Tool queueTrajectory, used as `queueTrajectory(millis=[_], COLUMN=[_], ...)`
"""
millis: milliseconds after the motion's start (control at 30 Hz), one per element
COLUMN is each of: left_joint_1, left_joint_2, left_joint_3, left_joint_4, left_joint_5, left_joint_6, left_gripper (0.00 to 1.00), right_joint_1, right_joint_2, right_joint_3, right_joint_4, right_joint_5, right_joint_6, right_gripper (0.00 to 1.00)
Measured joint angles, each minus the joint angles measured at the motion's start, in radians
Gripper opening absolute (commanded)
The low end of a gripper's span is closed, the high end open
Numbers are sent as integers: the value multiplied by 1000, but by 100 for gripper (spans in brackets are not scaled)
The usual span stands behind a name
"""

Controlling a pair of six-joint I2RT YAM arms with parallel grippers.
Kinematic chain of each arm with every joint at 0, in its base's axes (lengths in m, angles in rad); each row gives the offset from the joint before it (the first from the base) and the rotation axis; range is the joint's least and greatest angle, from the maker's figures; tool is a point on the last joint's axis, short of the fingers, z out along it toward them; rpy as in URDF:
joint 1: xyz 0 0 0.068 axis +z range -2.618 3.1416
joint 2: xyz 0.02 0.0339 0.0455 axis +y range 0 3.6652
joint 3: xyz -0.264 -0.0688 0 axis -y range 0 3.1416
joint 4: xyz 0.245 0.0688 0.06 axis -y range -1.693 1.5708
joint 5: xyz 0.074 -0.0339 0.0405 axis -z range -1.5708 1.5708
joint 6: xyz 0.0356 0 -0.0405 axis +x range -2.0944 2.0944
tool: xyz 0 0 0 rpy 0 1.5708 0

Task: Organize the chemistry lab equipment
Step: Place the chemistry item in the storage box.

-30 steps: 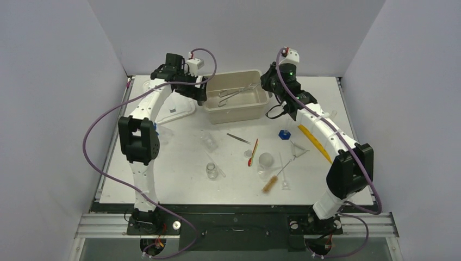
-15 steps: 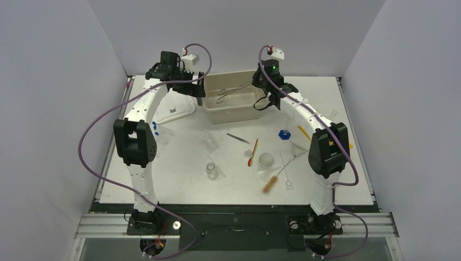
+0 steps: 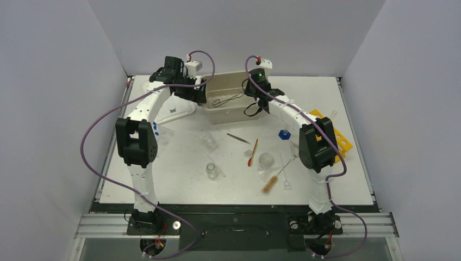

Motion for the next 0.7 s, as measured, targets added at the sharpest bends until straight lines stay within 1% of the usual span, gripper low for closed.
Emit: queueTrajectory(millis=[133, 233, 400, 500, 600, 700], left_joint_1=[-8, -10, -9, -8, -8, -8], left_joint_2=[-5, -20, -42, -43, -43, -44], left_joint_3=[-5, -24, -48, -56, -64, -72], left_joint_4=[1, 5, 1, -2, -5, -8], left_joint_5=[-19, -33, -64, -74, -77, -74], left_joint_6=[27, 49, 83, 96, 107, 110], left_gripper=[97, 97, 97, 97, 97, 97], right_joint_1=[10, 21, 61, 84, 95, 97], right_joint_2=[-4, -31, -156, -216, -250, -253], right_joint_3=[-40, -146, -332, -412, -454, -455], right_joint_4=[14, 40, 78, 87, 88, 84], right_joint_5=[48, 103, 140, 155, 161, 160], right_joint_6=[14, 34, 85, 112, 138, 150], right_gripper=[0, 0, 0, 0, 0, 0])
